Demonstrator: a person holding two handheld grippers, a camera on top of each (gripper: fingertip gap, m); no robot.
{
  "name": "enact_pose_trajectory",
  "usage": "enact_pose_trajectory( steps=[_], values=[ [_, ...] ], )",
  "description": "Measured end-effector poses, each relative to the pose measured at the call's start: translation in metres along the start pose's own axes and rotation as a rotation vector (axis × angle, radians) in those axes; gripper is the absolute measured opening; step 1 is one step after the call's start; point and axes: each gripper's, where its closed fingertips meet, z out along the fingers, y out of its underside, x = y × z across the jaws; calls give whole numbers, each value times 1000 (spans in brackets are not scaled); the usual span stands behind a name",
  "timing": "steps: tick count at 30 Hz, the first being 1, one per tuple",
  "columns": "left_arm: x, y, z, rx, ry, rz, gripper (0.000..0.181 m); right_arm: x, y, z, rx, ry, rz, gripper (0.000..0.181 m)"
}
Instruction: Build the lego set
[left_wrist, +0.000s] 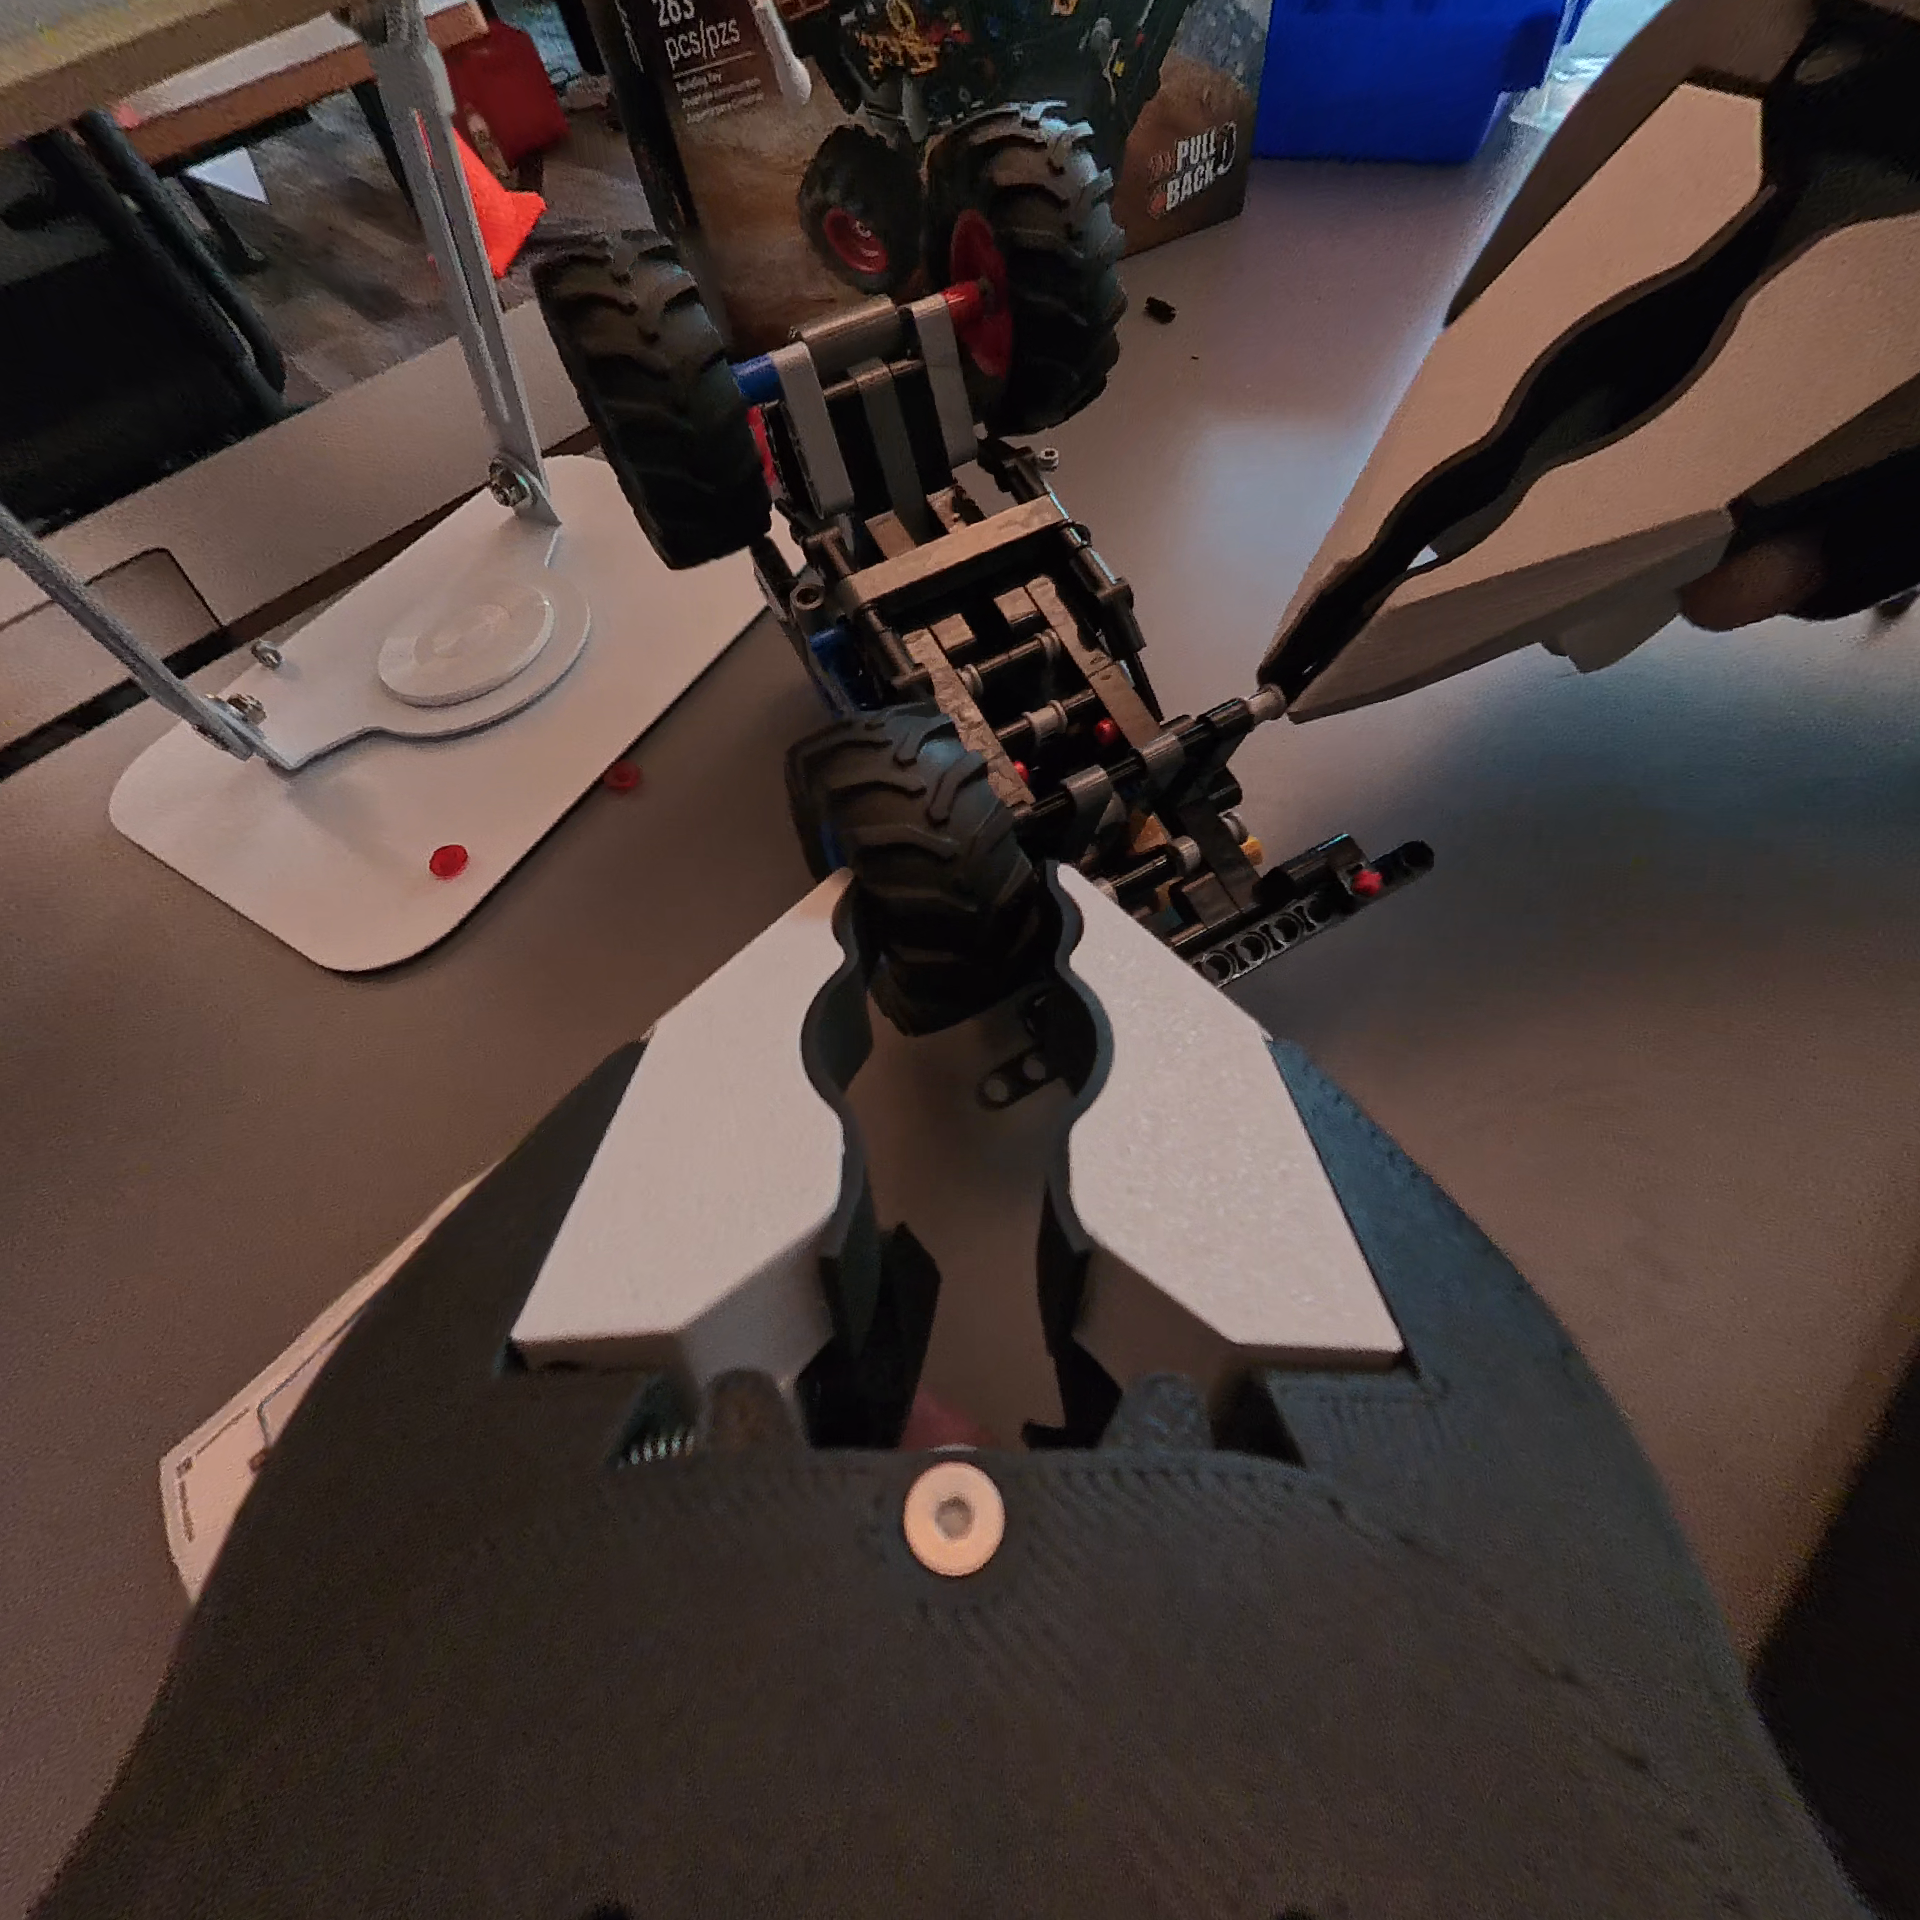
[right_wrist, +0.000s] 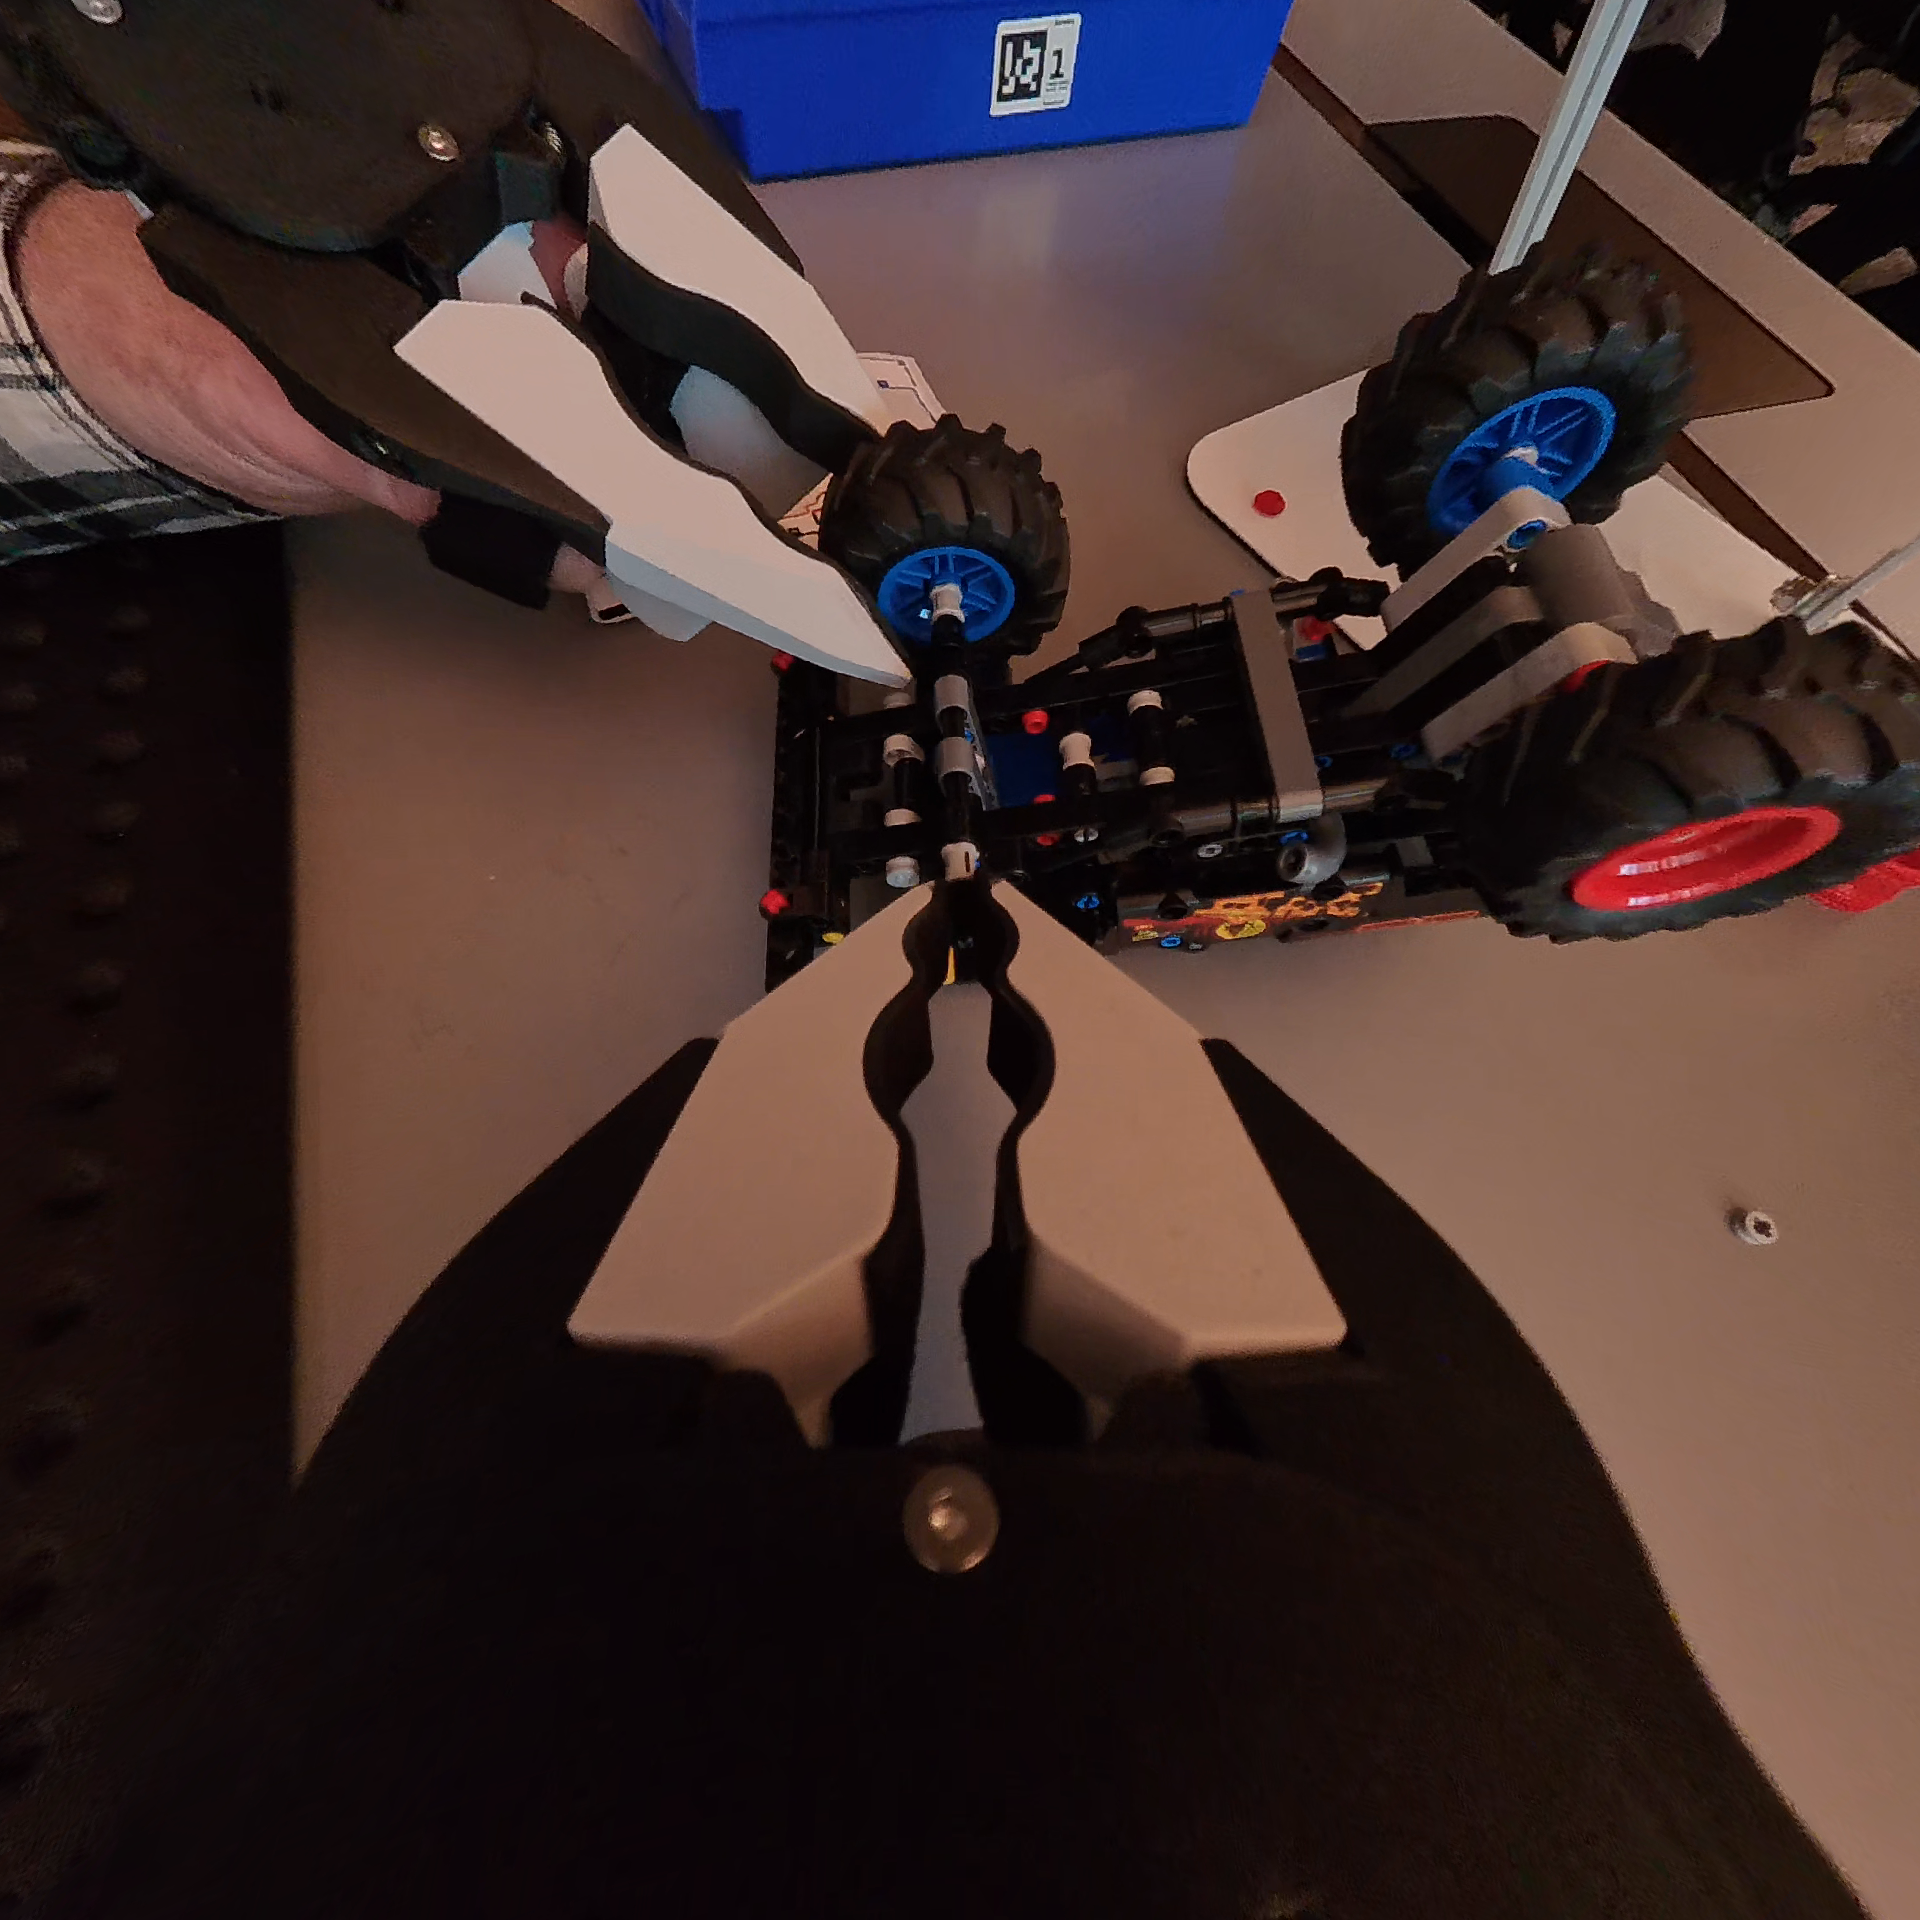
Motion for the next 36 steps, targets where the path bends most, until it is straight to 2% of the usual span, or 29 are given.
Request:
enact_pose_trajectory(
  steps=[17,18,19,23,26,32,36],
  values=[
    [1,1,2,-7,19,29,30,0,-3,1,46,-38,23,1],
    [1,2,2,-15,25,32,31,1,-3,0,47,-40,23,2],
    [0,3,3,-17,21,25,32,2,-4,-3,52,-43,37,12],
    [-8,1,-4,12,8,11,43,15,-6,-33,67,4,60,29],
    [-6,-1,-8,29,36,-17,47,26,-9,-62,108,62,85,30],
    [-1,4,-11,6,33,34,53,39,16,-111,46,191,84,28],
    [-2,5,-13,6,18,38,56,62,31,-167,37,352,121,30]
  ],
)
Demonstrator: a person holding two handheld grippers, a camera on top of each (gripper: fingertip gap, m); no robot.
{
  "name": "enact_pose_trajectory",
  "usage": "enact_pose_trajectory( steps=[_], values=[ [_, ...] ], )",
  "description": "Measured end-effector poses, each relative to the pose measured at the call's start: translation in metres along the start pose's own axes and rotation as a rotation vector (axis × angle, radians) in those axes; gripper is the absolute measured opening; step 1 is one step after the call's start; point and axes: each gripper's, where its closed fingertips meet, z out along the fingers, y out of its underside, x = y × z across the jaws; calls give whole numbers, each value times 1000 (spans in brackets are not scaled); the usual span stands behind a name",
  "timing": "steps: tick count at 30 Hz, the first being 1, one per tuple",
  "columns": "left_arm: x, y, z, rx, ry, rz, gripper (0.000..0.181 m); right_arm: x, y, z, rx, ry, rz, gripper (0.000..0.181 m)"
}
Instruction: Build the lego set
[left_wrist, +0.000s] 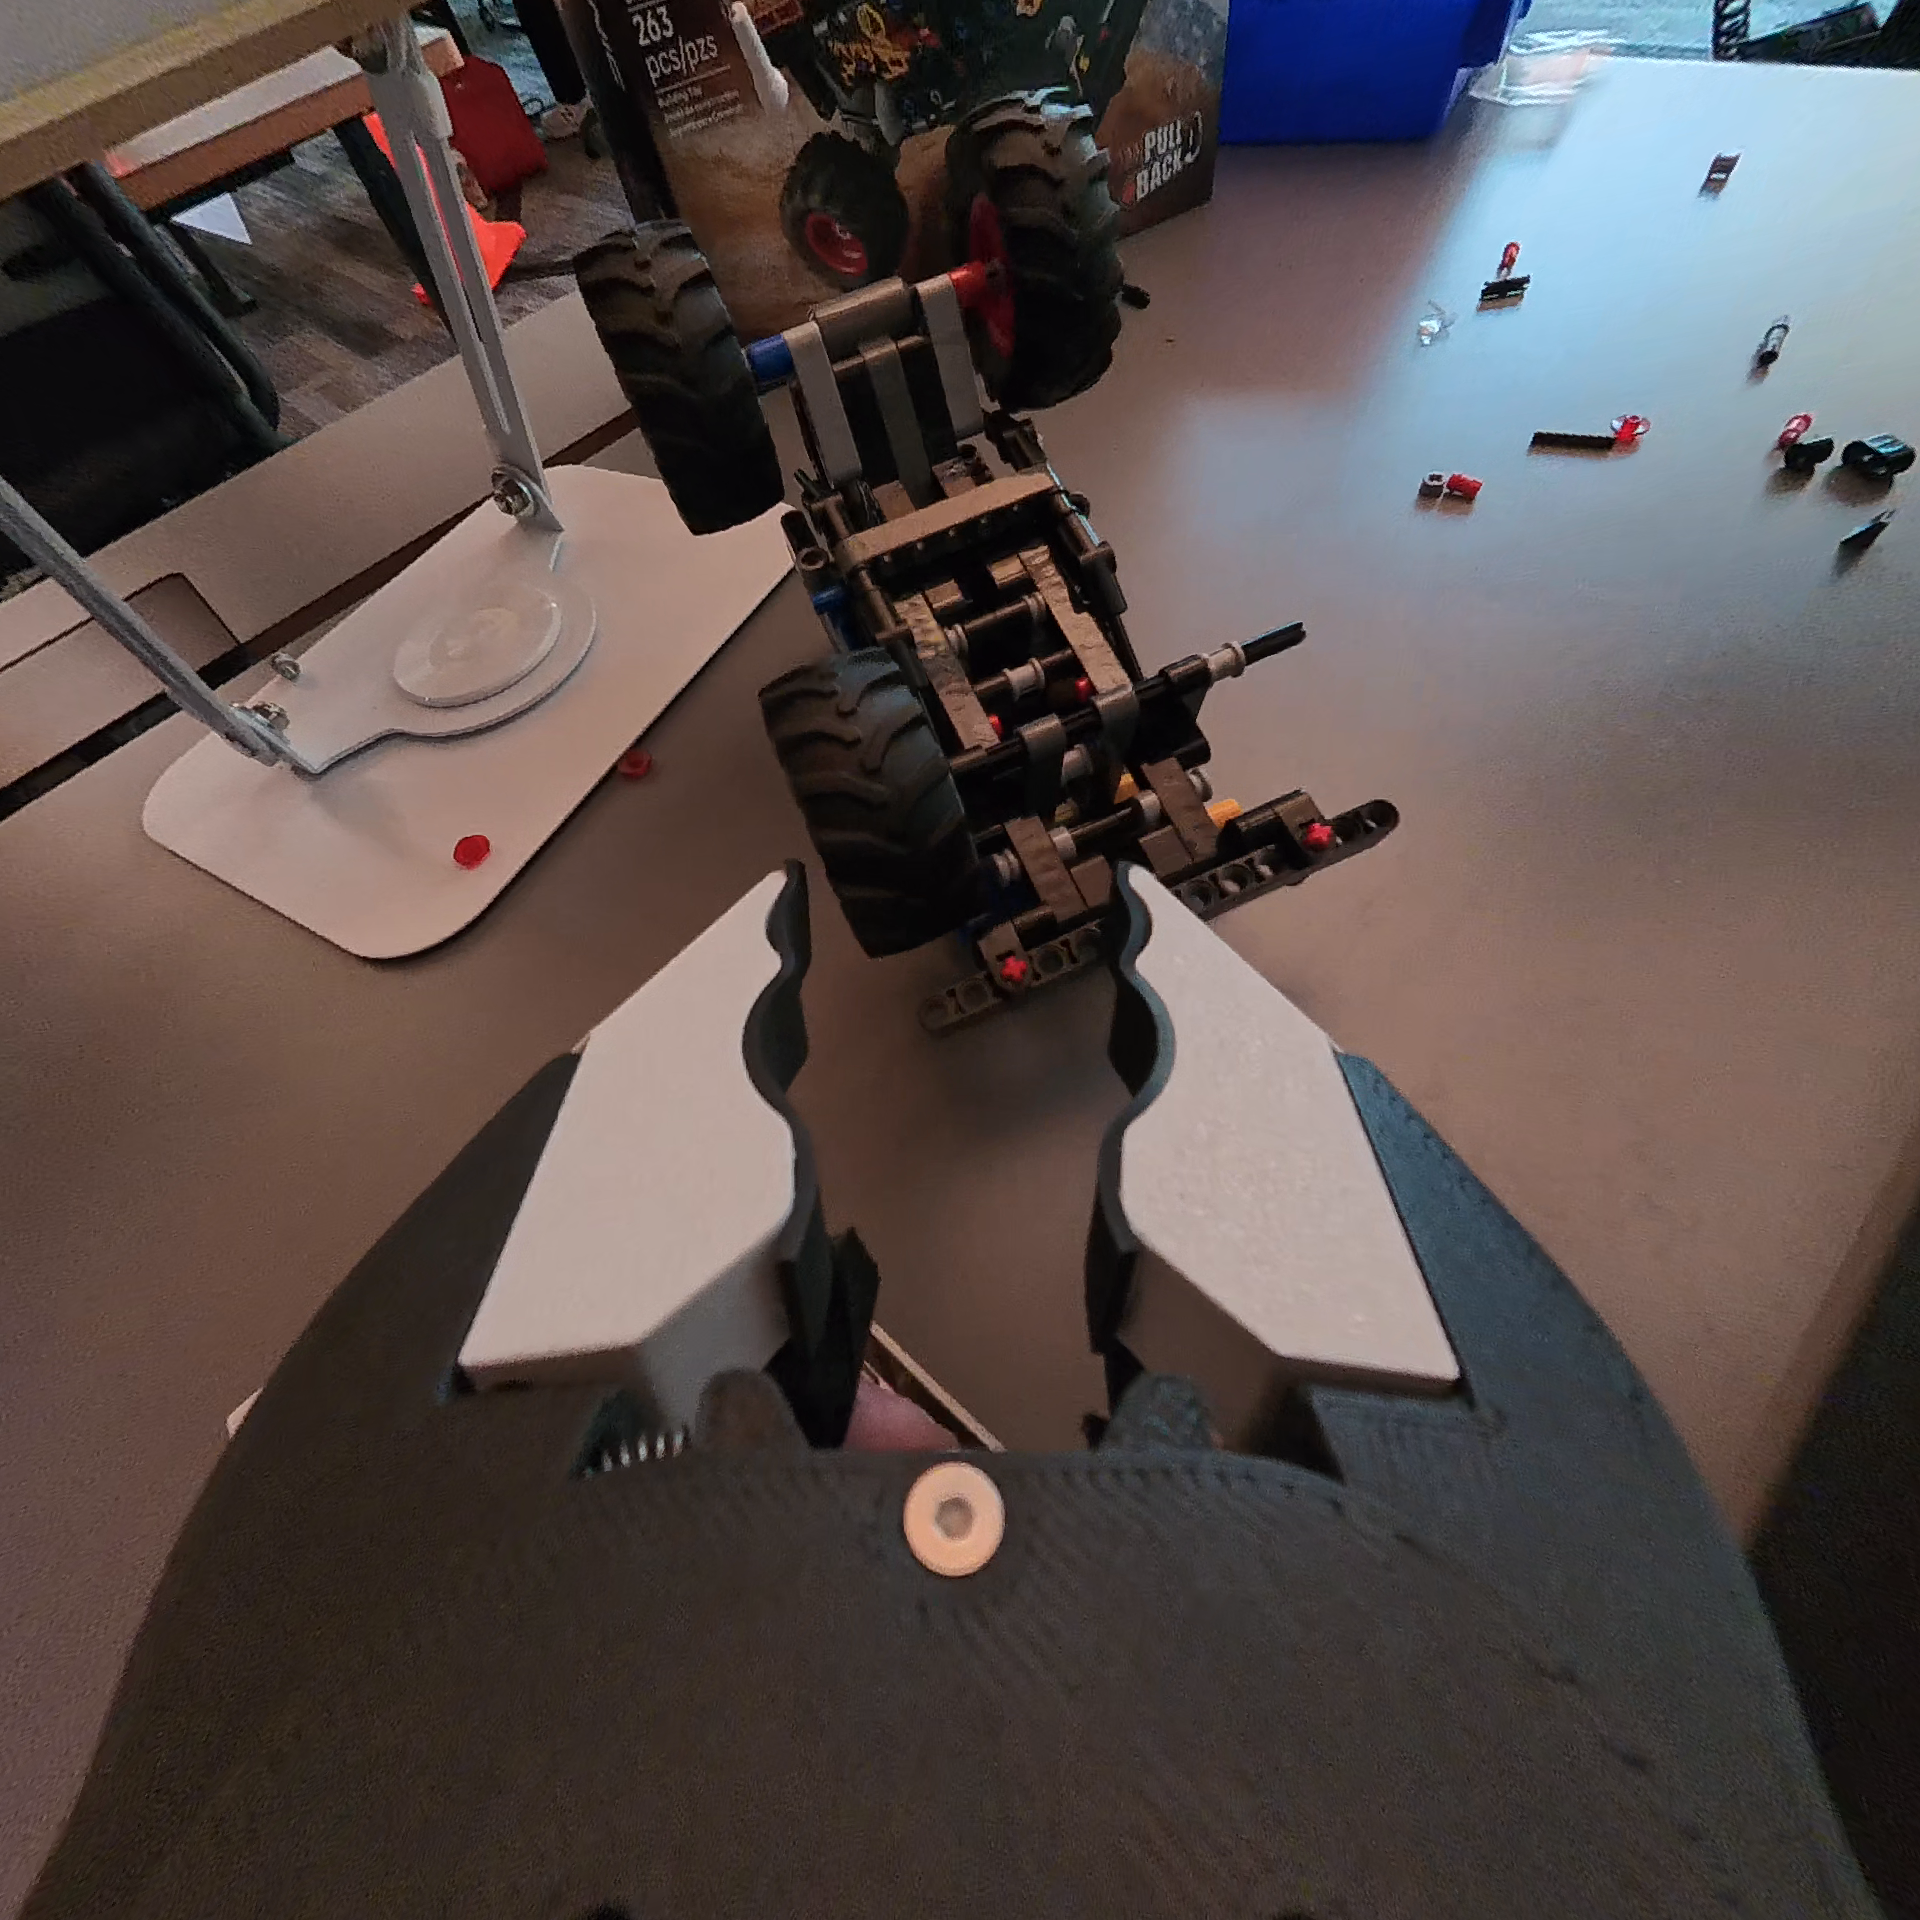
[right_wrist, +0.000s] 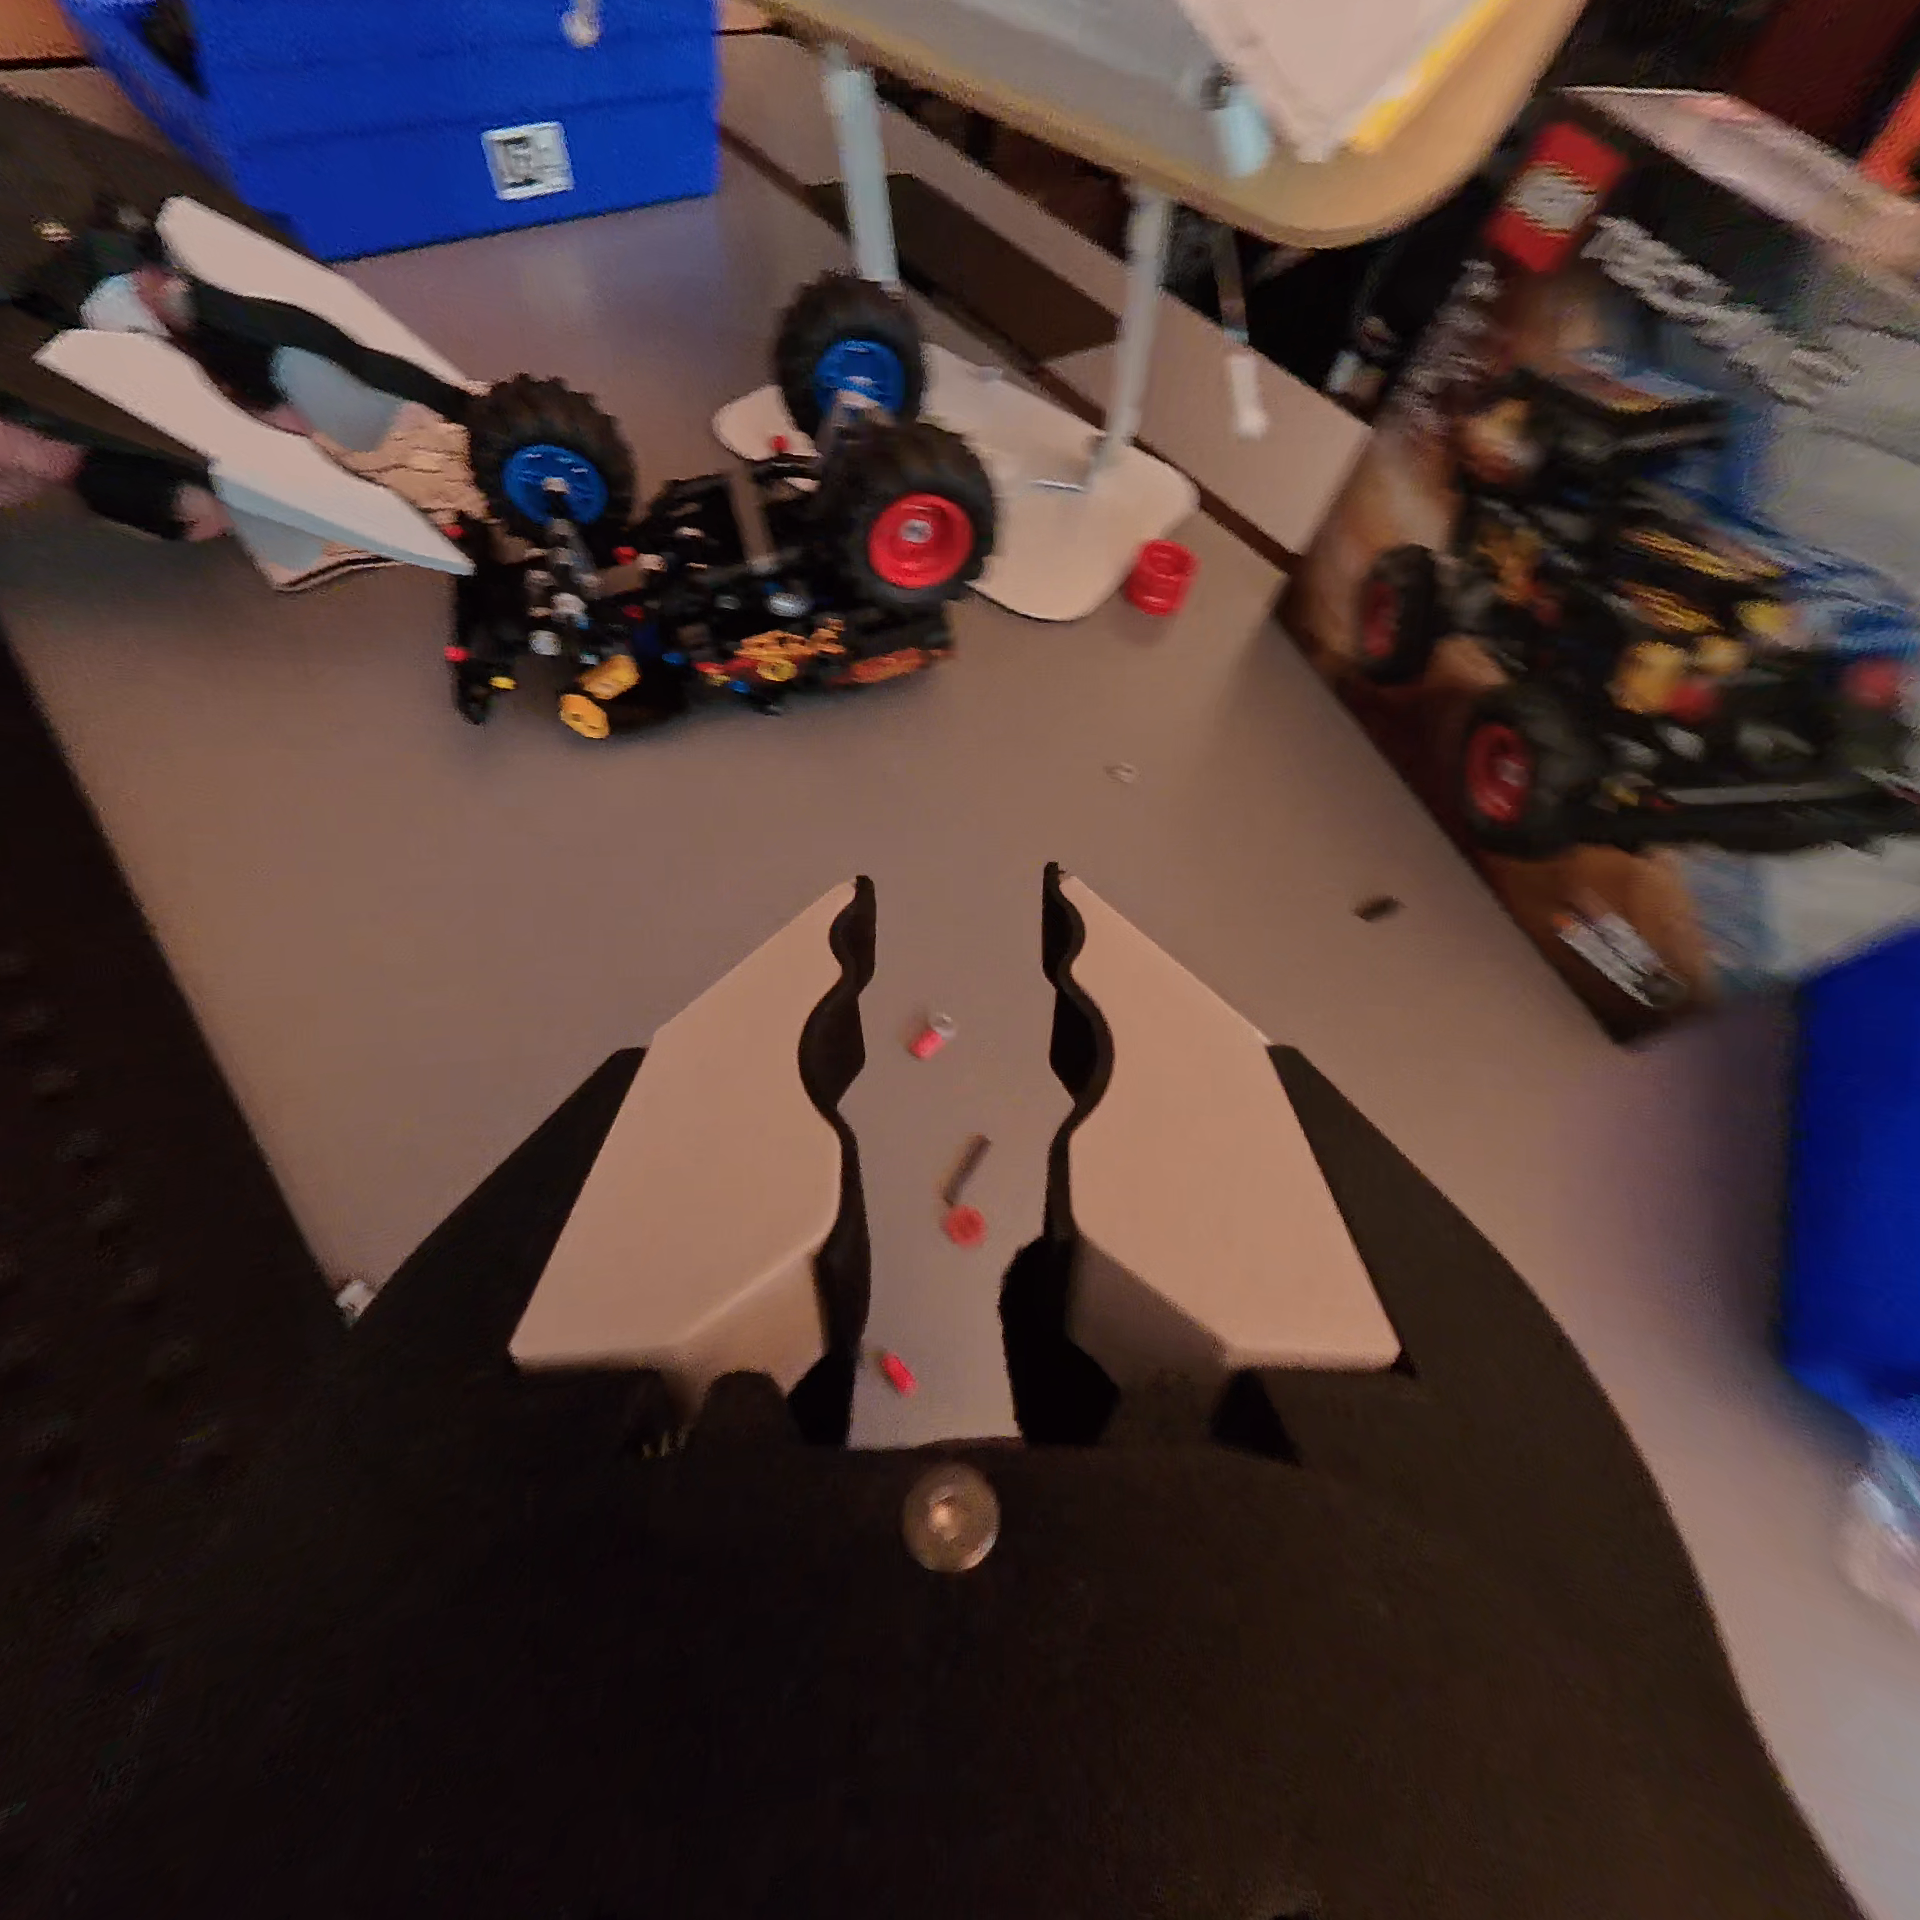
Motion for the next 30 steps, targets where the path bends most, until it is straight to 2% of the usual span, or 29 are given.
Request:
enact_pose_trajectory(
  steps=[5,7,10,13,17,20,23,27,30],
  values=[
    [1,4,0,-18,-9,22,63,64,18,-63,-30,246,54,38],
    [5,5,-1,-25,-1,41,68,77,31,-77,-62,278,87,43],
    [12,8,-2,-38,11,79,62,72,37,-78,-71,244,106,43],
    [4,10,-12,-69,-58,137,60,55,35,-58,-93,203,59,43],
    [-13,19,-32,-110,-120,129,60,34,9,-13,-87,92,-15,42],
    [-35,32,-49,-203,-212,208,58,41,-12,34,-93,62,-81,42],
    [-57,33,-69,-251,-279,225,57,56,-26,95,-67,-15,-4,44],
    [-75,24,-98,-256,-341,229,56,85,-18,186,-108,-51,90,54],
    [-82,23,-116,-262,-369,226,55,96,-11,238,-124,-70,175,64]
  ],
)
